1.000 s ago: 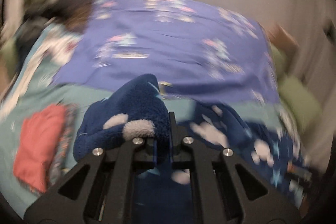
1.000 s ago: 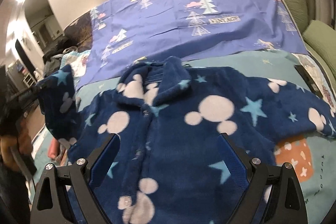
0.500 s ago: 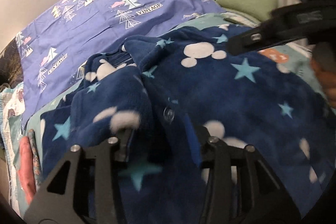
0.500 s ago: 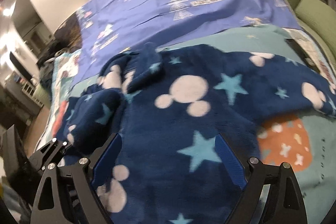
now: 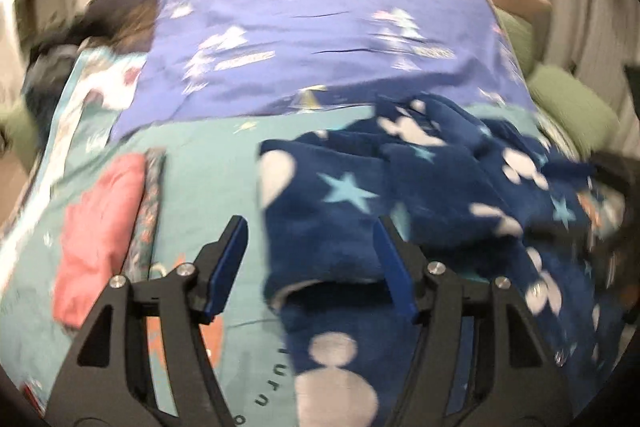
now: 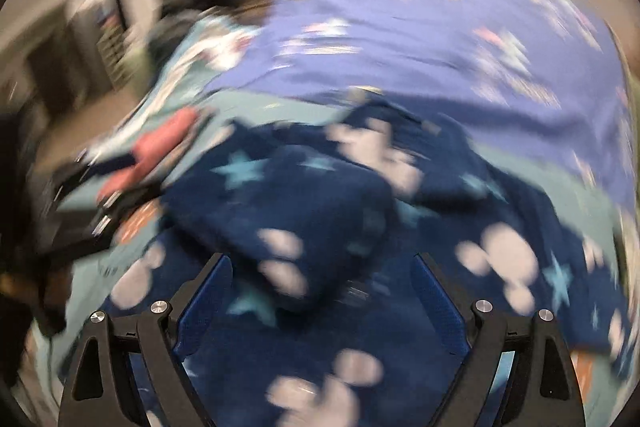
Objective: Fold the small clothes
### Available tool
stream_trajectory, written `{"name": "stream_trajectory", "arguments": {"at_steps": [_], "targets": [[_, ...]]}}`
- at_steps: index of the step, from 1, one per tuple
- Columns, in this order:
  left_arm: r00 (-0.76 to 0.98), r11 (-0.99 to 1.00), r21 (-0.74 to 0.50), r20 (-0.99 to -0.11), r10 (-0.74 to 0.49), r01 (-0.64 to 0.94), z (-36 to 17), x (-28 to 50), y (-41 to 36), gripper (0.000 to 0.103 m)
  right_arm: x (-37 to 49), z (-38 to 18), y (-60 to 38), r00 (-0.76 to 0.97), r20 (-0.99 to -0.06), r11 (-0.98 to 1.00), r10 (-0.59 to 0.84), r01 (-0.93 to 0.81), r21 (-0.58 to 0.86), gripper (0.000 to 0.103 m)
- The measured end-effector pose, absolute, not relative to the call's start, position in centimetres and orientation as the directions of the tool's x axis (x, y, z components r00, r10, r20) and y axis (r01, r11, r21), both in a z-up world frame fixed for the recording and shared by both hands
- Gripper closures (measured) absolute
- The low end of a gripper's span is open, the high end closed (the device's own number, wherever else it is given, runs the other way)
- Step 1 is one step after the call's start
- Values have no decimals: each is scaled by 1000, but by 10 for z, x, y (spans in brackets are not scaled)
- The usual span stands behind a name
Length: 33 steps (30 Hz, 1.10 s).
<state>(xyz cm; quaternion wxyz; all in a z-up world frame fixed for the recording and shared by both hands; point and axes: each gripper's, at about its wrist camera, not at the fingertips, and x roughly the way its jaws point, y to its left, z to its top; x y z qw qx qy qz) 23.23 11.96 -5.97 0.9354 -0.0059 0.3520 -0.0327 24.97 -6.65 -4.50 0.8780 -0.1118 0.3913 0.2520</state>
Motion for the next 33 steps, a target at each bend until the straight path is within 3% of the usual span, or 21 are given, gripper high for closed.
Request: {"name": "stream_trajectory", "arguments": {"at_steps": [4,5,6,7,8,11,15,18,20,23,28,33], "targets": [[719,996,-86,-693,-56,-5,-74,238,137,37,242,-63,-1,631,-744,764,221,-586,-269,12],[713,995,-96,-699,-58,-12,-76,238,138,37,245,-71,10,644,-742,749,185,-581,-318,23],[706,994,-111,-705,-64,-21,-80,239,140,37,249,-81,19,650,-745,738,150,-575,-352,49],[702,992,-123,-709,-69,-26,-82,239,142,37,256,-90,23,643,-758,743,112,-560,-366,68],[699,991,-132,-711,-75,-29,-83,240,143,37,265,-97,22,629,-773,761,83,-541,-358,96],[697,991,-131,-712,-81,-19,-85,241,143,37,281,-84,-18,608,-782,875,136,-444,-192,95],[701,995,-101,-710,-73,1,-85,240,140,37,278,-46,-108,655,-710,959,257,-266,102,95],[698,993,-115,-711,-86,5,-87,241,140,37,277,-52,-195,610,-707,920,357,-101,378,90],[697,992,-125,-711,-96,9,-87,241,139,37,277,-70,-235,556,-727,874,403,3,487,85],[688,991,-131,-718,-100,7,-88,242,138,37,265,-97,-273,508,-728,817,460,78,571,67],[668,994,-112,-740,-83,-1,-90,252,134,37,277,-115,-280,454,-661,732,598,27,681,51],[657,999,-48,-753,-45,14,-93,263,125,32,318,-118,-258,425,-675,752,603,-20,659,33]]}}
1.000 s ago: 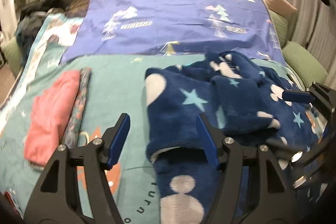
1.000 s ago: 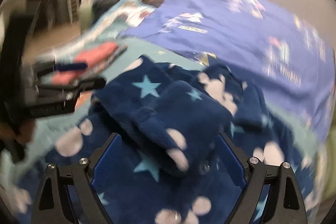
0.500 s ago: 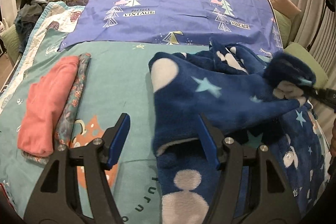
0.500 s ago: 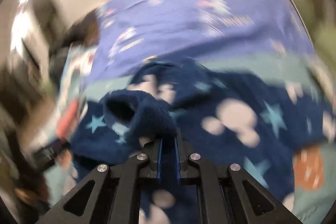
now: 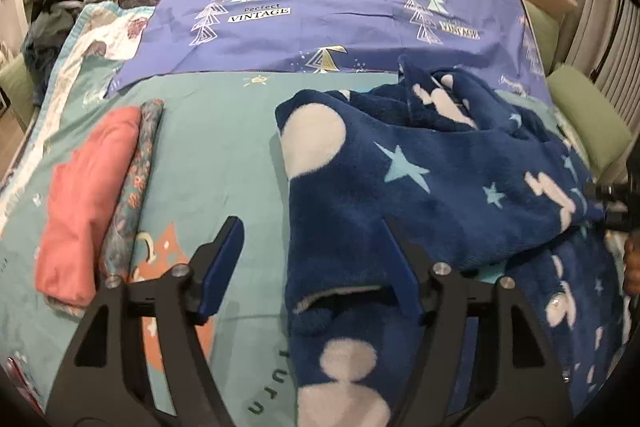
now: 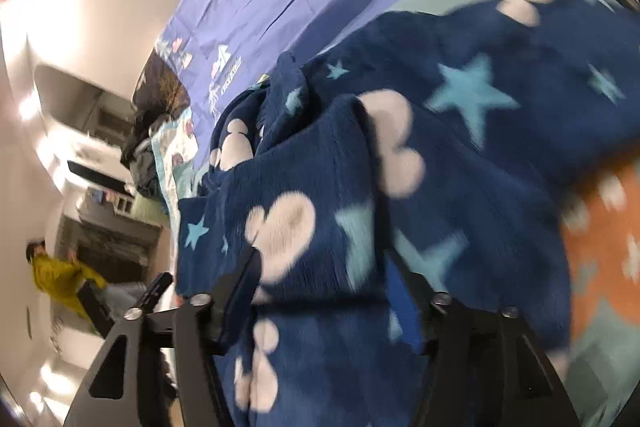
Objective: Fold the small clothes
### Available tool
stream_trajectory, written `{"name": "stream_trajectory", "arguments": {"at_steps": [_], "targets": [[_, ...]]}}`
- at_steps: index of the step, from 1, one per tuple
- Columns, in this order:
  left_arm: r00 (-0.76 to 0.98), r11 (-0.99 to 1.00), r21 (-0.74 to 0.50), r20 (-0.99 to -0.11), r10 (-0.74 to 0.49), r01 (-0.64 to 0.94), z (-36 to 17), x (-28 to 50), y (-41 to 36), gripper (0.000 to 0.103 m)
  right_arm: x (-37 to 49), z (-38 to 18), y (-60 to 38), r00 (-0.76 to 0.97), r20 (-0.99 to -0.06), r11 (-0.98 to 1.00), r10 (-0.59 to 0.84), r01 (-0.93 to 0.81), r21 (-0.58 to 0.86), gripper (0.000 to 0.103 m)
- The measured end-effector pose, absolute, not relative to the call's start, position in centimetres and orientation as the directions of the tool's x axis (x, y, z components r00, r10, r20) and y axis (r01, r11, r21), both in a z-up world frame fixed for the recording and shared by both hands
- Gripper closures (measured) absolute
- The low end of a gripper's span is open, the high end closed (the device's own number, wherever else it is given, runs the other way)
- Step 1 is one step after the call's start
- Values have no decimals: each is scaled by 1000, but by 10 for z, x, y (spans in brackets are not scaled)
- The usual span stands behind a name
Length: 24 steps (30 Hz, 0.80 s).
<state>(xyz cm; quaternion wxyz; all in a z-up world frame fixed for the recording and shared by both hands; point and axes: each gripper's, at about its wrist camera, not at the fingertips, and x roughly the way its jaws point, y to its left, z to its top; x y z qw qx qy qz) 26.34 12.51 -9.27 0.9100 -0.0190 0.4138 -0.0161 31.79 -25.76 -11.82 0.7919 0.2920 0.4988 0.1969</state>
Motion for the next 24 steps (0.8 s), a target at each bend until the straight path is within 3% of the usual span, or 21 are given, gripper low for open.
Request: {"name": "stream_trajectory", "arguments": {"at_steps": [3,4,5,6,7,9,13,16,21,23,24], "targets": [[642,1000,-10,-766,-8,1,-97,278,124,32,343,-124,-238,394,-712,788,581,-52,614,26],[638,1000,-10,-770,-5,-5,-98,281,125,32,350,-126,-230,388,-722,794,573,-44,606,26],[631,1000,-14,-776,-3,-12,-99,285,126,32,348,-127,-229,388,-727,799,566,-40,600,33],[626,1000,-20,-780,-4,-20,-100,289,127,32,351,-124,-218,390,-741,818,546,-59,572,81],[626,999,-23,-780,-4,-23,-100,290,127,32,350,-121,-212,383,-753,832,535,-85,548,94],[633,999,-24,-774,0,-30,-96,291,128,32,344,-101,-196,420,-793,894,442,-128,430,94],[662,999,-31,-750,2,-38,-86,291,129,32,318,-54,-194,592,-788,983,169,-153,96,94],[663,999,-21,-749,12,-41,-86,295,125,31,317,-50,-201,609,-792,992,40,-116,-40,93],[605,997,72,-793,78,-34,-110,308,109,31,333,-107,-221,433,-896,991,96,-124,46,77],[591,992,120,-799,116,-32,-121,311,105,31,326,-110,-235,461,-875,988,147,-108,110,73],[594,989,143,-793,133,-30,-123,311,104,30,323,-105,-243,472,-866,986,165,-86,141,66]]}}
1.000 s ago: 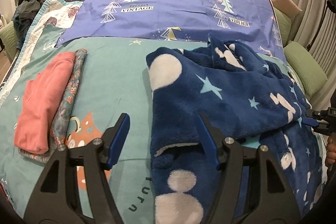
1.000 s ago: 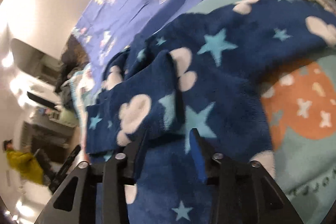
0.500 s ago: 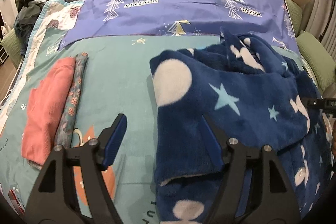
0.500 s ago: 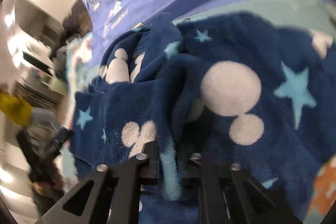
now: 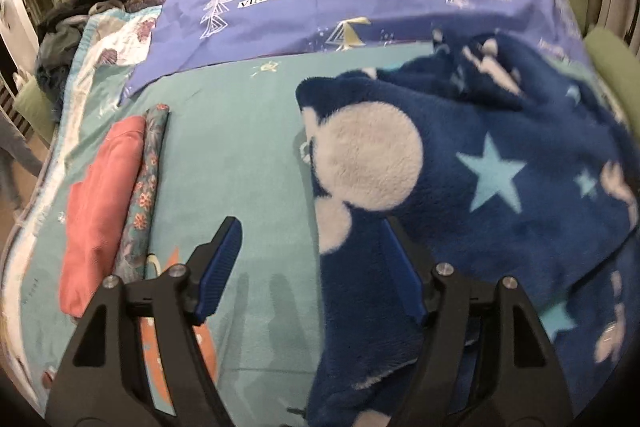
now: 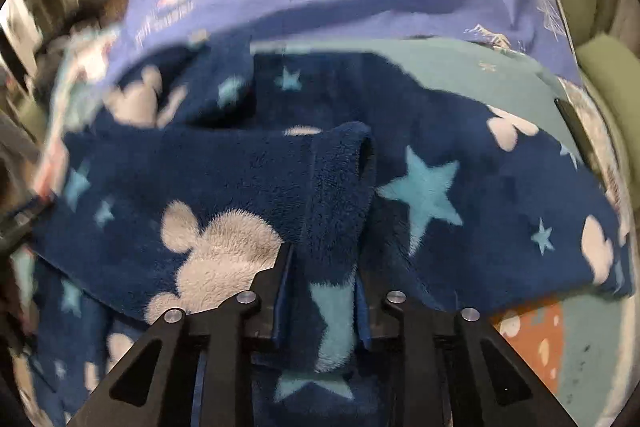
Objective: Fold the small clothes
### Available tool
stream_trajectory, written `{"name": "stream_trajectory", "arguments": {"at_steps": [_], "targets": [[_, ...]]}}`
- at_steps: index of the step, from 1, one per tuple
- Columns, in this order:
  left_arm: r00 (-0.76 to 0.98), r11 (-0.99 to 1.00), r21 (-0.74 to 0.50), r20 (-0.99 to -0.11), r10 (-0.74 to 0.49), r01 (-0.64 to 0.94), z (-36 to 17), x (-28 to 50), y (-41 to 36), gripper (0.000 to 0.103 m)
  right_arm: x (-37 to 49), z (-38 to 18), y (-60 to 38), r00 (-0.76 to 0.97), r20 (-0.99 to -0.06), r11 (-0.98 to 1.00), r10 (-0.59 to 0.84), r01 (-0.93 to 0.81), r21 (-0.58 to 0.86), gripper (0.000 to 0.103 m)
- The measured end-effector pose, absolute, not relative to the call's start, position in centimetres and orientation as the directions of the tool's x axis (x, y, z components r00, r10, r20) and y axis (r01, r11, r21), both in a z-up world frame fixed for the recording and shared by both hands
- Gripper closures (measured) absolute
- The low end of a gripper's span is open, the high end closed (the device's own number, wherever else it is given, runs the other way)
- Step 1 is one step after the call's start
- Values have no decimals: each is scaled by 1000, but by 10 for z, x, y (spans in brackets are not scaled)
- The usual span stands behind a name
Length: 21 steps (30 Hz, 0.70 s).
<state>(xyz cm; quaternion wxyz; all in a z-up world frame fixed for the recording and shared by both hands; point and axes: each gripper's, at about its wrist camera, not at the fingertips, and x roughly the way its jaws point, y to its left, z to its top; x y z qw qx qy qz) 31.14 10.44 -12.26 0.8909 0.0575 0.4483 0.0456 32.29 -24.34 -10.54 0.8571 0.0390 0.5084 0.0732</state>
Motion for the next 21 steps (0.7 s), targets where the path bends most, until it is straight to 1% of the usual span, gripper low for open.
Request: {"name": "stream_trajectory", "arguments": {"at_steps": [3,4,7,9,11,15,18,21], "targets": [[621,961,276,-748,236,-33,-124,311,100,30,311,-89,-273,524,-836,982,163,-6,187,52],[624,952,303,-738,258,-36,-124,311,99,30,308,-85,-283,535,-832,984,148,9,181,50],[622,933,354,-719,312,-58,-117,309,94,31,300,-88,-319,511,-856,986,80,85,143,49],[640,937,344,-707,302,-62,-106,304,86,31,297,-97,-353,478,-875,965,79,182,186,49],[683,954,299,-693,233,-22,-89,293,71,31,290,-107,-391,468,-877,921,111,283,268,49],[726,966,218,-685,52,136,-65,278,26,31,264,-131,-480,525,-834,742,170,489,459,49],[701,959,140,-709,-75,245,-62,277,-7,31,248,-145,-520,566,-804,629,184,561,538,49],[664,958,74,-735,-136,278,-70,283,-25,31,236,-154,-547,585,-792,569,174,597,566,49]]}}
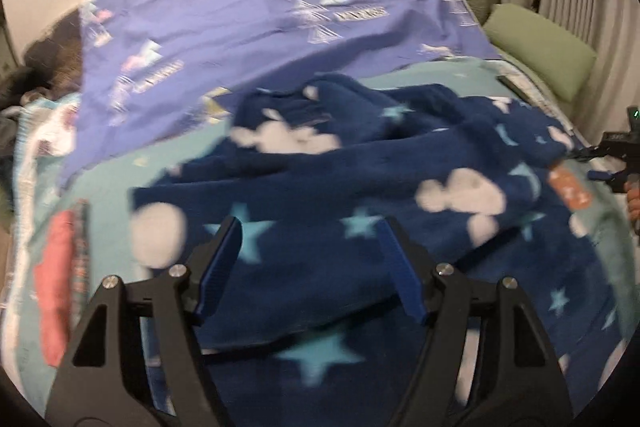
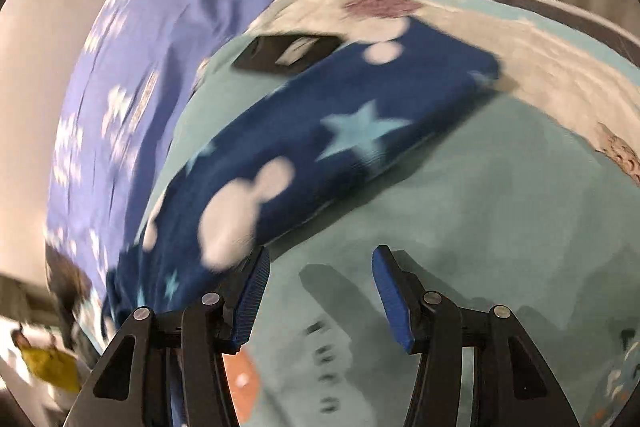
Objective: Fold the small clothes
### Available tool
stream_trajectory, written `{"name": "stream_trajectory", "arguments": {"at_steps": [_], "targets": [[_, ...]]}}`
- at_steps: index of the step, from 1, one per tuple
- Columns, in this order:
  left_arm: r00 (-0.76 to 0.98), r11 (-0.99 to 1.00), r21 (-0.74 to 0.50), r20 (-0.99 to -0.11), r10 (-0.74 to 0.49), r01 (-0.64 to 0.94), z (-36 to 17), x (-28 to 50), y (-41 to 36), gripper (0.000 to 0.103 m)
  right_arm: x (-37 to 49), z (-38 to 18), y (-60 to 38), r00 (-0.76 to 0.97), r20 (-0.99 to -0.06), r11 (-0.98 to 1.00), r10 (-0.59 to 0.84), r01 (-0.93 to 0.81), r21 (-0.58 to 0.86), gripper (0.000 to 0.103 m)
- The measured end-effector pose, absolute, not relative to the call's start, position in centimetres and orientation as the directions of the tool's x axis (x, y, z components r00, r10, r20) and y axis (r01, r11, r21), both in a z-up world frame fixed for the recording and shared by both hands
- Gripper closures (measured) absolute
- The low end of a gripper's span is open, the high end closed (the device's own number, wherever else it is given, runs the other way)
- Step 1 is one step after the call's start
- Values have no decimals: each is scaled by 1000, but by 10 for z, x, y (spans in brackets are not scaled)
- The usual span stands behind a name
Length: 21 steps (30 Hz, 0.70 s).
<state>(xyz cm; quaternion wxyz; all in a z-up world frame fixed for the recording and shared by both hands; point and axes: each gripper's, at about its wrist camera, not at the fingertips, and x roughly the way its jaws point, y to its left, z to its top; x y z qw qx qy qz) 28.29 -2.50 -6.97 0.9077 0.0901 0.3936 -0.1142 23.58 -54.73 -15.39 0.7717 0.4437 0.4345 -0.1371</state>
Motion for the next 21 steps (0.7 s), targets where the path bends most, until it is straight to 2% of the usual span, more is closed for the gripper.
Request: {"name": "stream_trajectory", "arguments": {"at_steps": [9,17,18,19,20,21], "targets": [[584,967,-67,-786,-203,246,-103,304,-40,31,230,-173,-592,667,-724,436,177,606,665,48],[557,970,-99,-804,-210,224,-118,308,-36,31,247,-199,-614,725,-677,268,126,632,727,48],[559,969,-98,-802,-212,226,-119,308,-37,31,249,-199,-616,732,-673,259,106,634,729,57],[560,969,-97,-801,-212,228,-119,307,-36,31,251,-200,-617,731,-676,262,97,636,726,70],[561,968,-97,-800,-213,229,-119,307,-36,31,255,-200,-618,723,-685,275,88,644,714,95],[561,968,-98,-799,-215,231,-119,307,-36,31,260,-200,-618,713,-694,291,101,646,706,95]]}}
